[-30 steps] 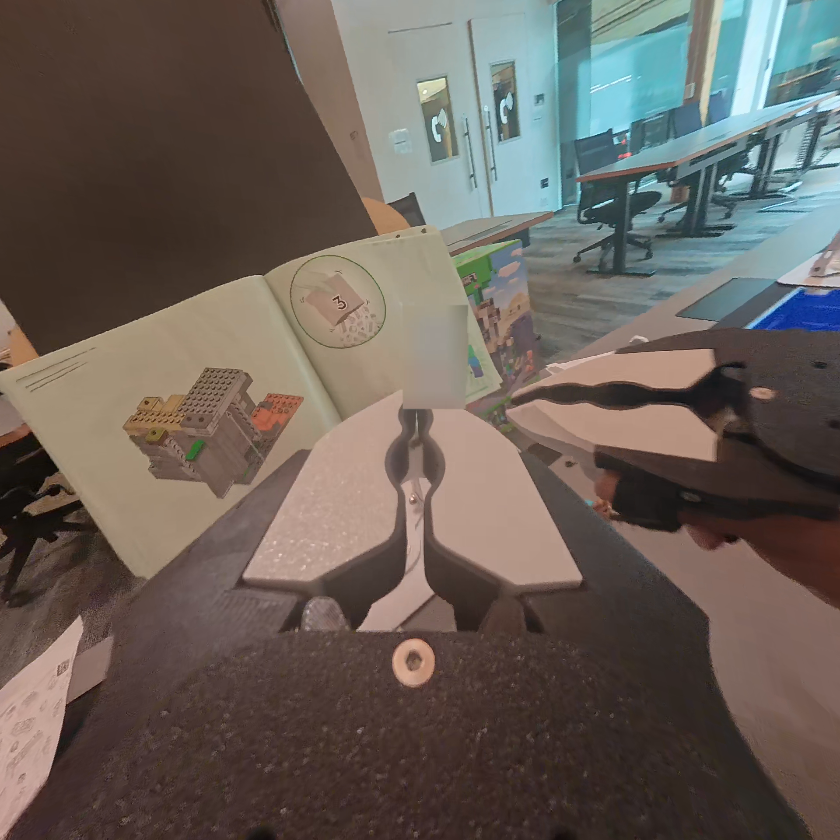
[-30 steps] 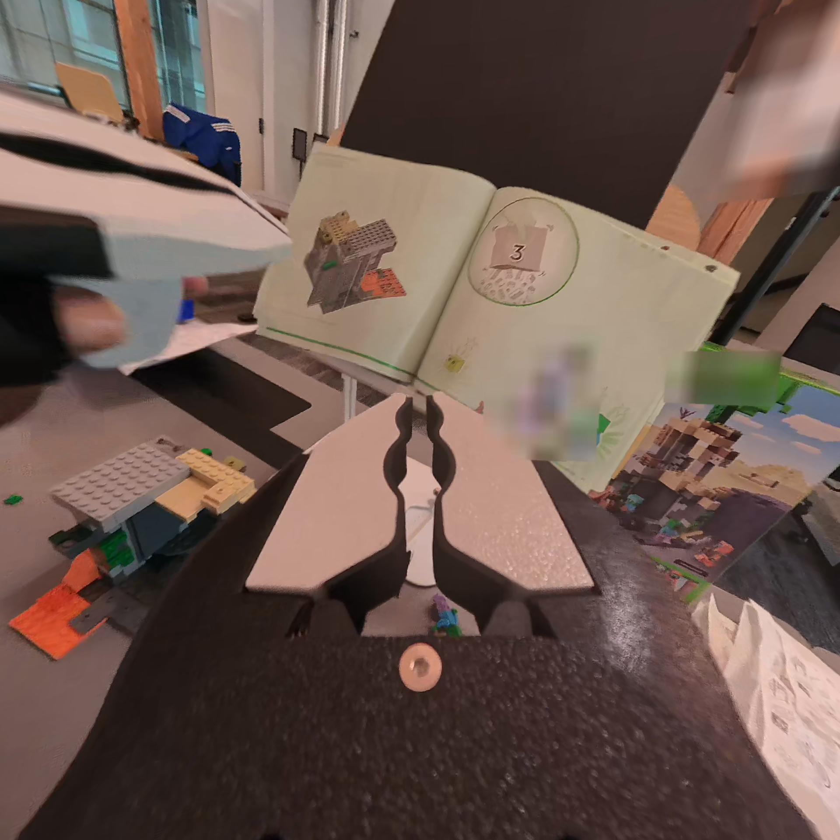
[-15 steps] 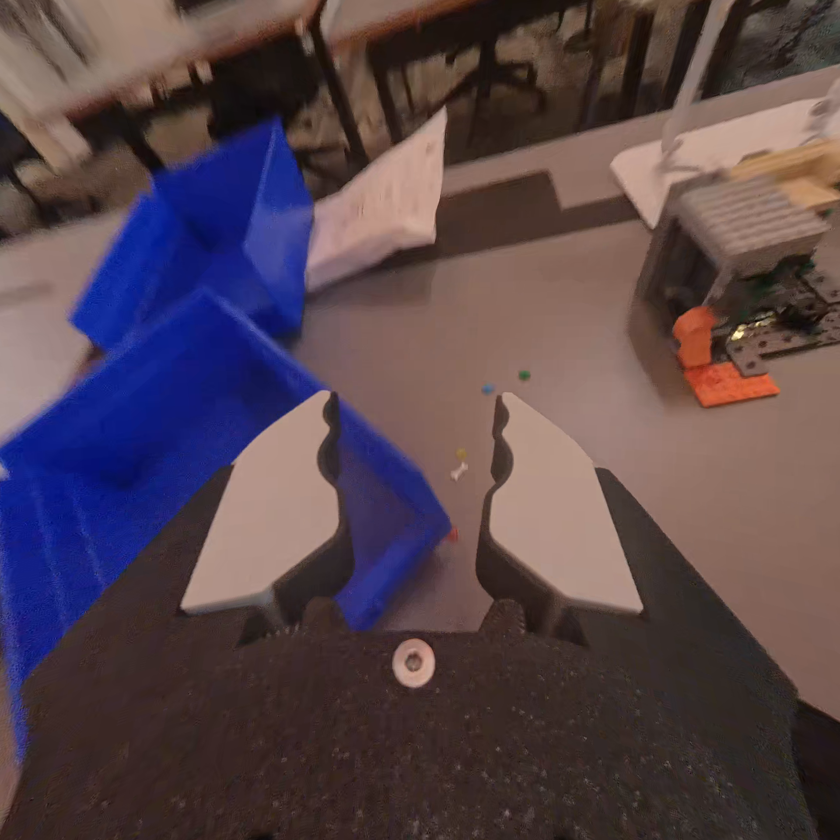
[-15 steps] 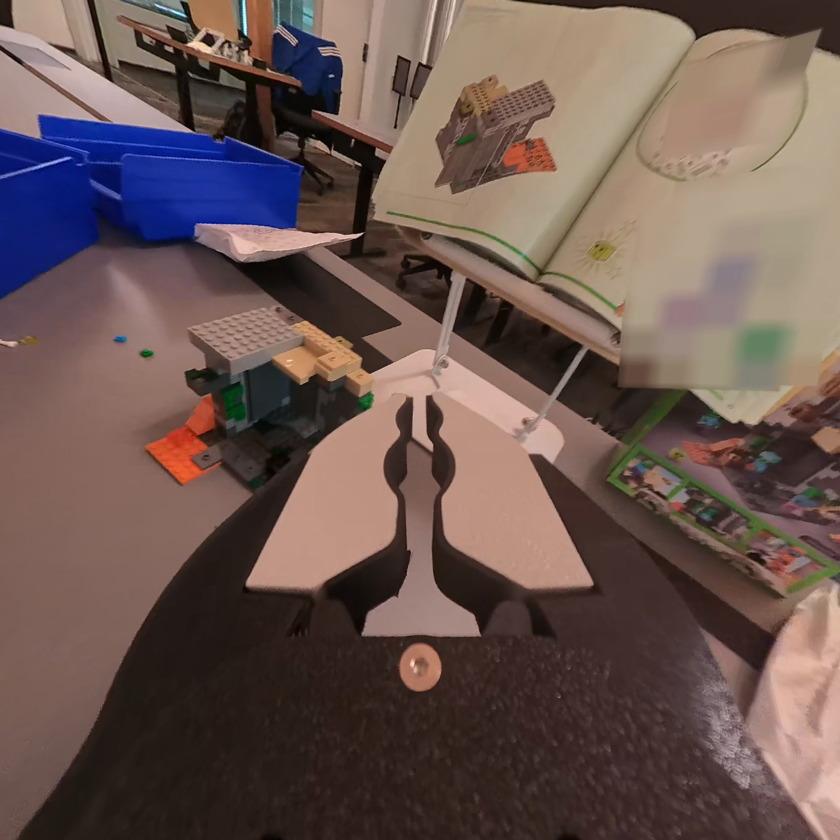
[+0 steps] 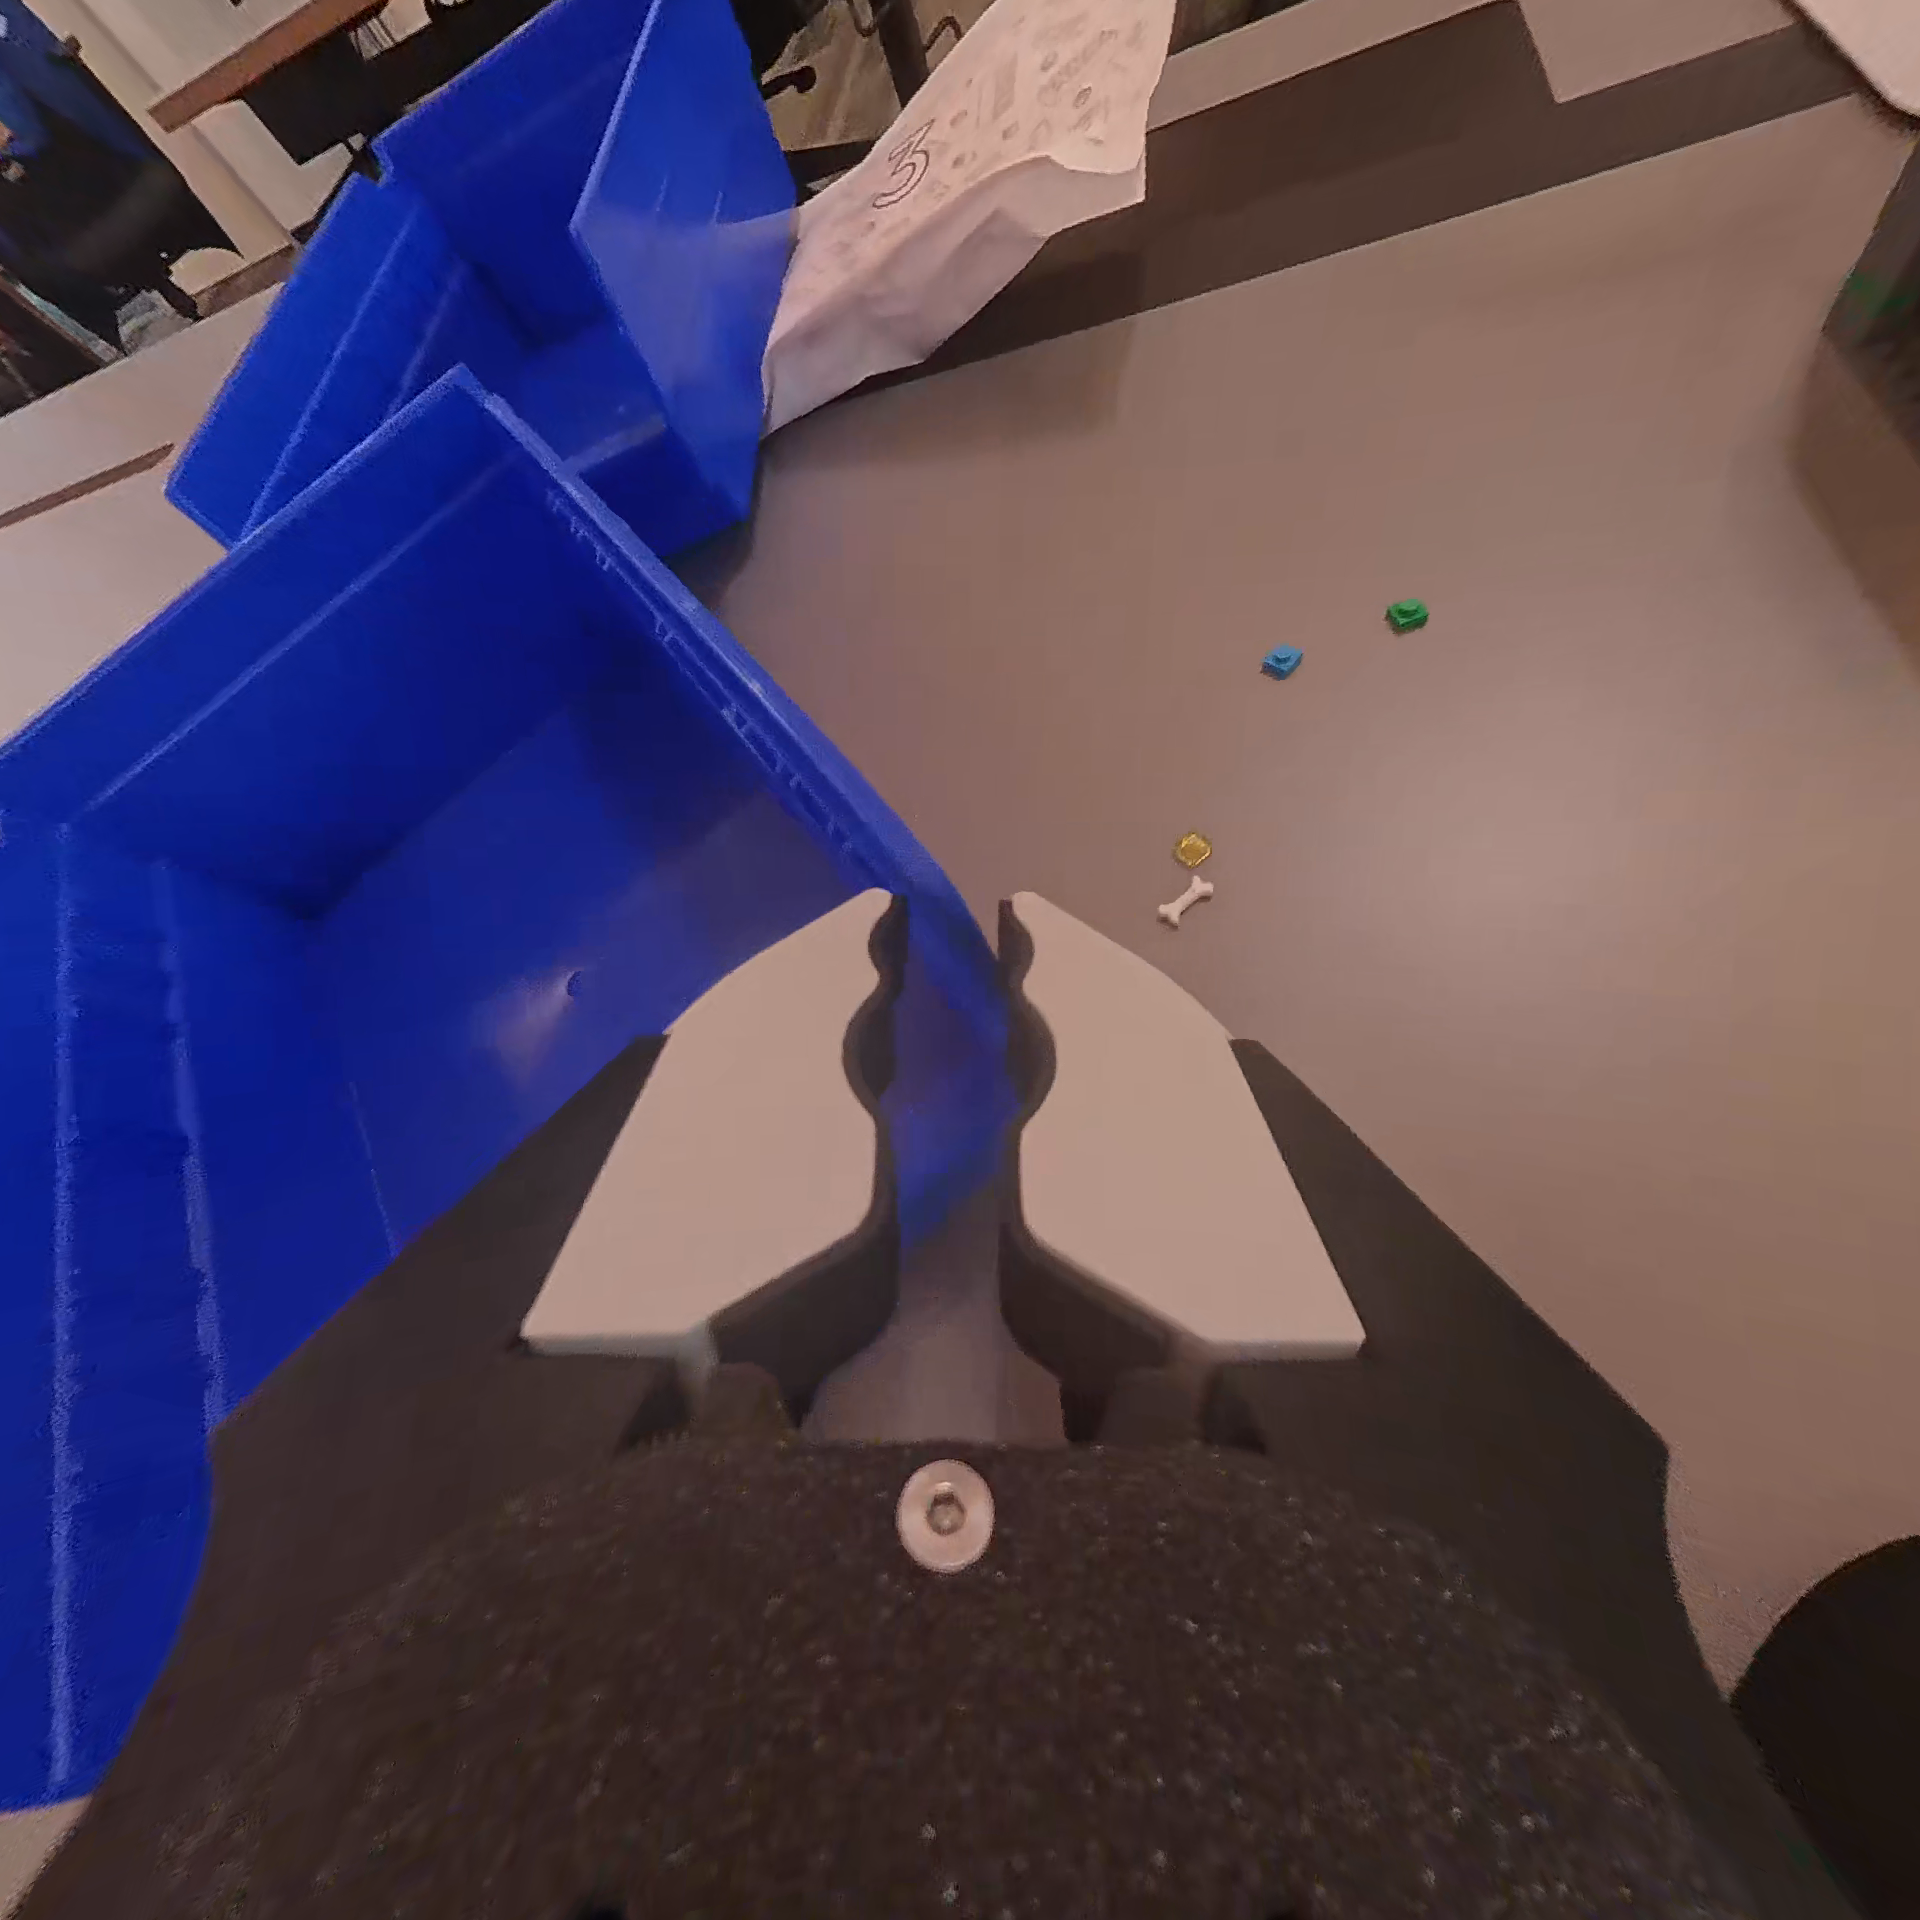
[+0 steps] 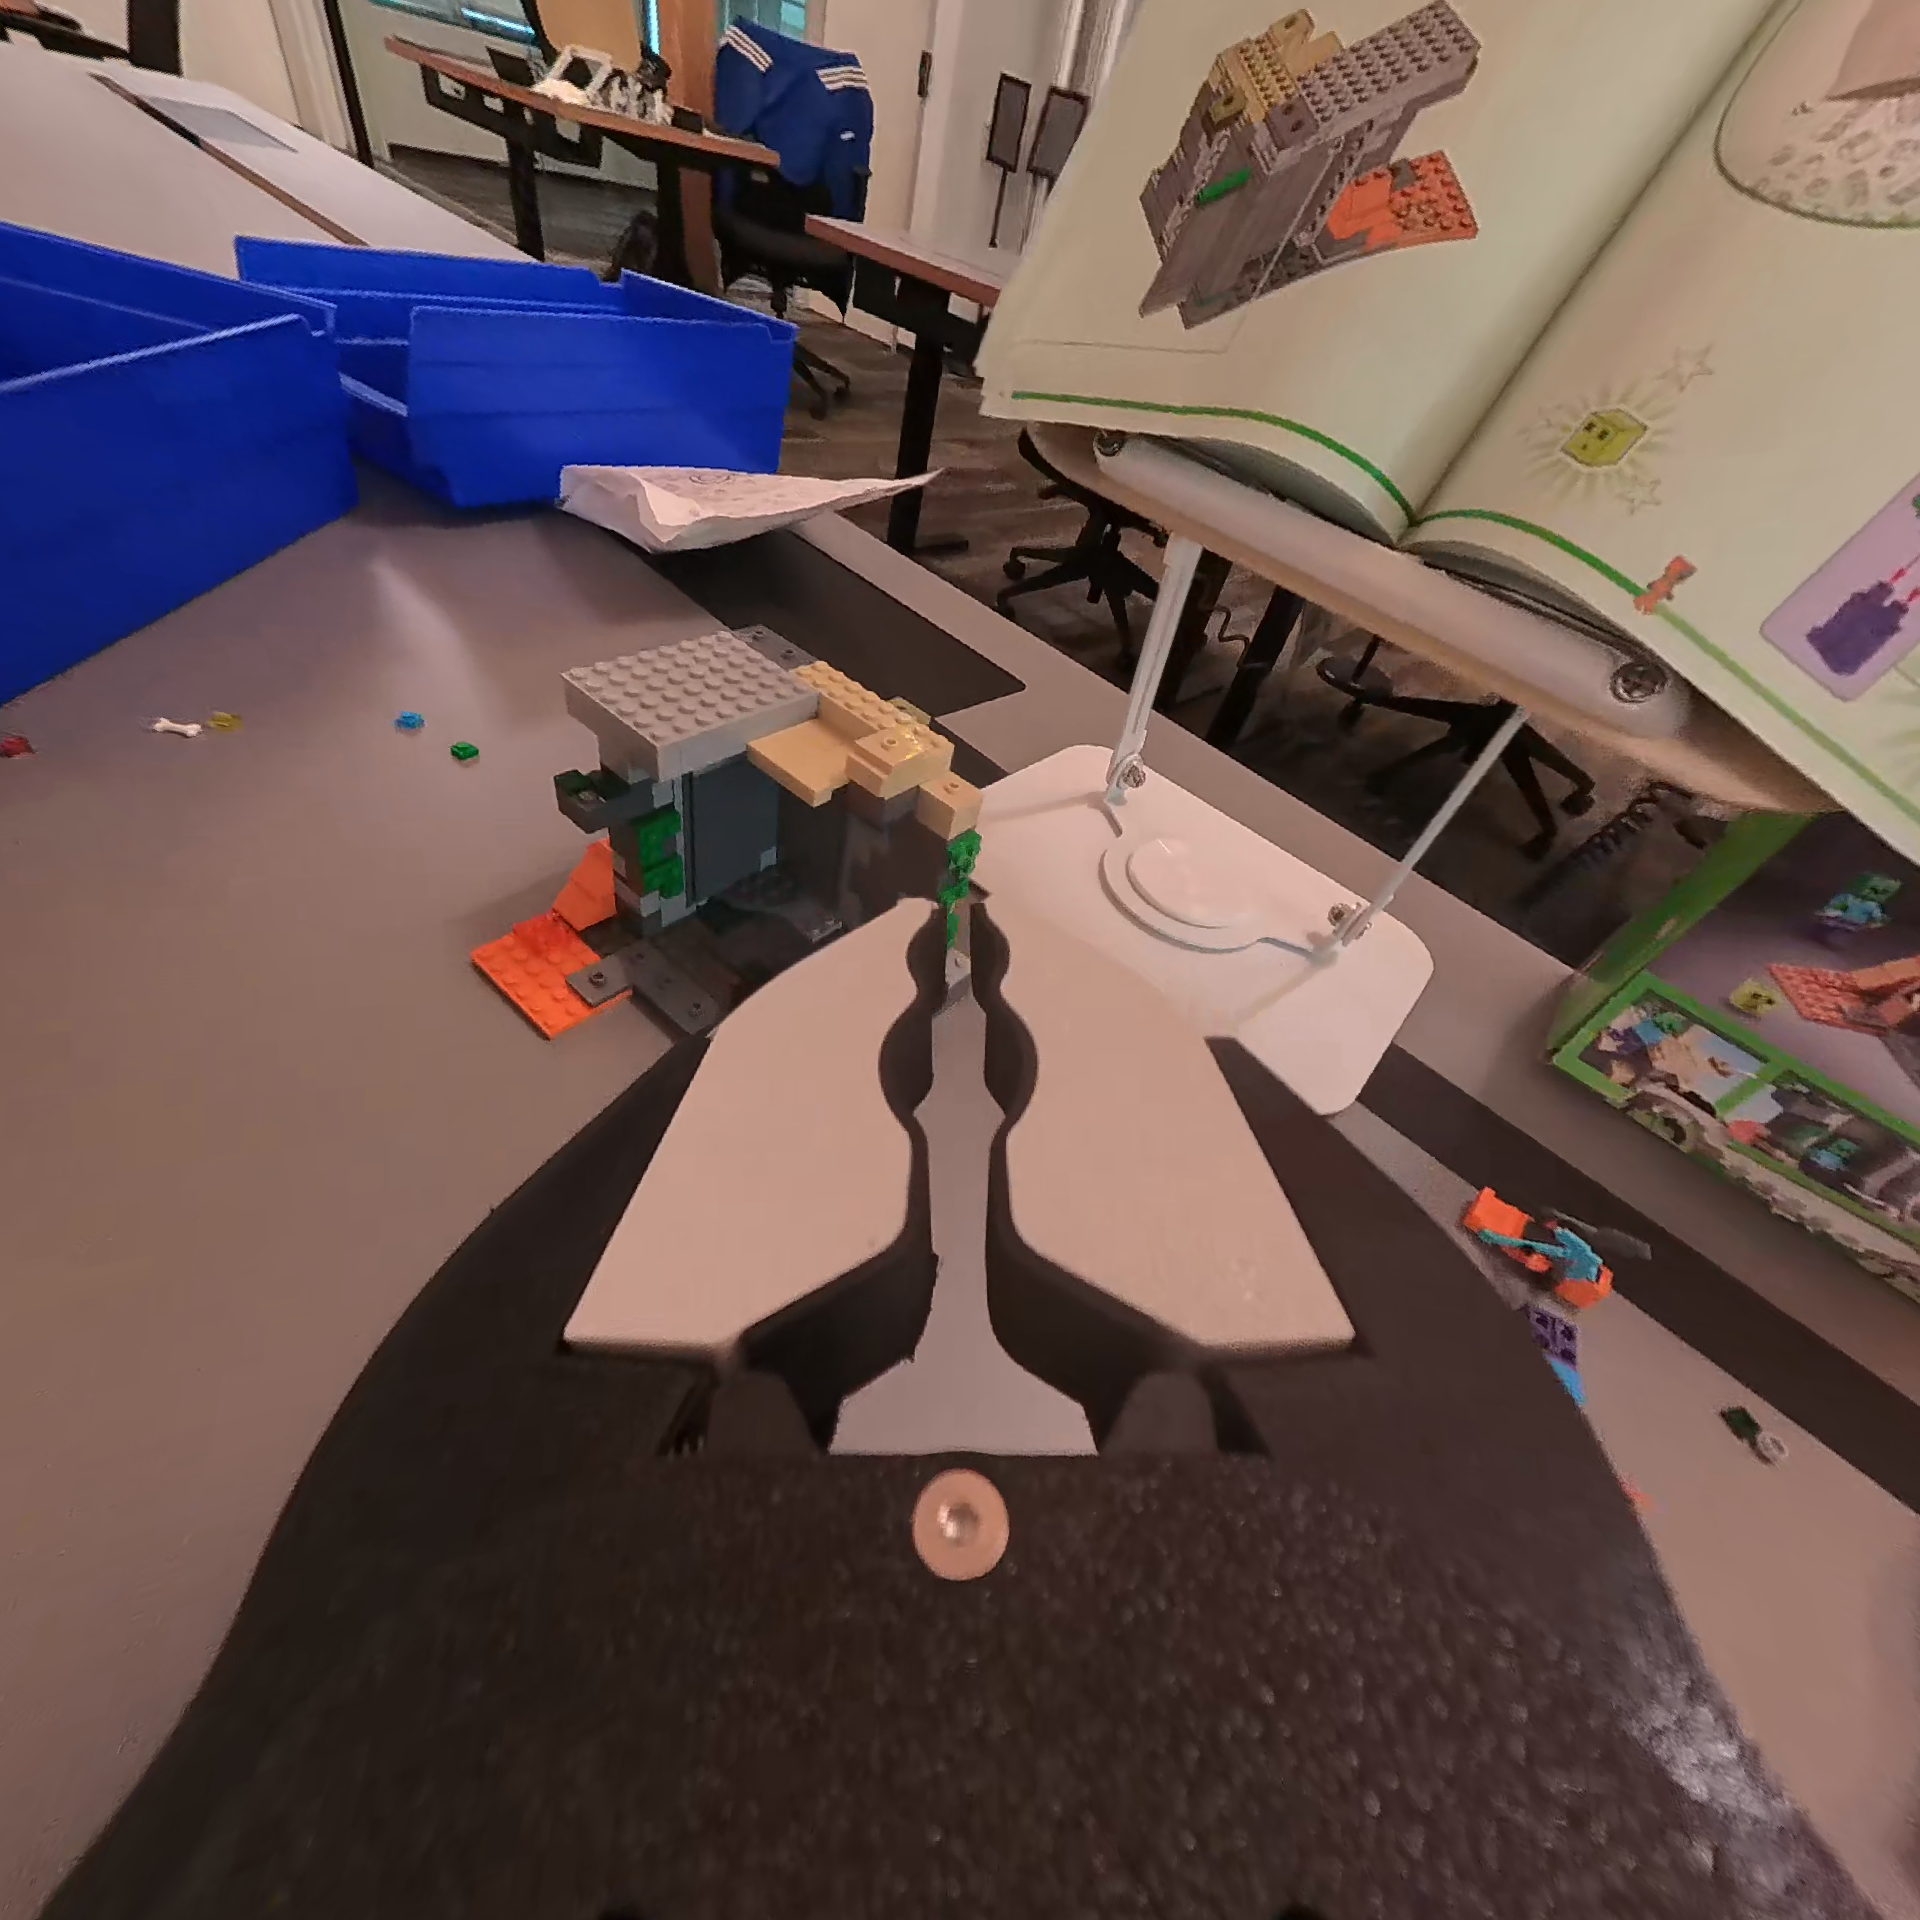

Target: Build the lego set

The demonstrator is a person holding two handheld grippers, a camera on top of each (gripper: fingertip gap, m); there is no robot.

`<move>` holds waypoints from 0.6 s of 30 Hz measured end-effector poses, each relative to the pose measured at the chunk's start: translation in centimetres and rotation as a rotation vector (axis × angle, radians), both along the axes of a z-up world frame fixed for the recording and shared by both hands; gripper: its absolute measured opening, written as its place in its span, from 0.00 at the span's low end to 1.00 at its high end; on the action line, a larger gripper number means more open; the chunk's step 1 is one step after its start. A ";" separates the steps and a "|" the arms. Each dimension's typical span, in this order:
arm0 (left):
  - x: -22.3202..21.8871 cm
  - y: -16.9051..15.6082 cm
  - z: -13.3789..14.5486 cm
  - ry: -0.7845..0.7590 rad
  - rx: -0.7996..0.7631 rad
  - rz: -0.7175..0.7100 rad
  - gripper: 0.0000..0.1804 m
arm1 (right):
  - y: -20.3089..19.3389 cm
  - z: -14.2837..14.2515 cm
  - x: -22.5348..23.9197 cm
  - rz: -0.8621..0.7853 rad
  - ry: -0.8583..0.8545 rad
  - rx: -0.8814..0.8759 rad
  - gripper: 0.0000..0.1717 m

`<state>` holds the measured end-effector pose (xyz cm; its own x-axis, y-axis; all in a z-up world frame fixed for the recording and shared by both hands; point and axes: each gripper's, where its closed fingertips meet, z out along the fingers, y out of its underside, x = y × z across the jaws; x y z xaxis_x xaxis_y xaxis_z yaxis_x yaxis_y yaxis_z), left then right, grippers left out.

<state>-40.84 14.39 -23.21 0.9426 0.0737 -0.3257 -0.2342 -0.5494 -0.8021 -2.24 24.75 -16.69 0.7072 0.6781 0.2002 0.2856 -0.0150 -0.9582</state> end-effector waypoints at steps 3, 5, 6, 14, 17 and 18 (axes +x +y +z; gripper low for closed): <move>-0.8 -0.8 0.0 -0.007 0.009 0.015 0.08 | 0.0 0.0 0.4 -0.005 0.011 -0.005 0.02; -1.5 -1.5 0.0 -0.003 0.008 0.020 0.07 | 0.0 0.1 0.5 -0.006 0.014 -0.005 0.02; -1.8 -1.8 0.0 0.002 0.003 0.022 0.07 | 0.0 0.1 0.5 -0.006 0.015 -0.006 0.02; -5.3 -5.4 0.0 -0.060 -0.001 -0.013 0.05 | -0.1 -1.2 -0.2 0.010 -0.011 -0.028 0.02; -7.2 -6.6 0.0 -0.071 0.003 0.036 0.05 | -0.1 -1.7 -0.6 0.018 -0.023 -0.038 0.01; -7.9 -6.9 0.0 -0.069 0.006 0.065 0.07 | -0.1 -1.9 -0.7 0.020 -0.028 -0.042 0.01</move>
<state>-48.75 7.46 -23.18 0.9558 0.1374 -0.2597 -0.1422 -0.5571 -0.8182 -2.96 24.63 -18.61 0.6877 0.7005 0.1909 0.3128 -0.0486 -0.9486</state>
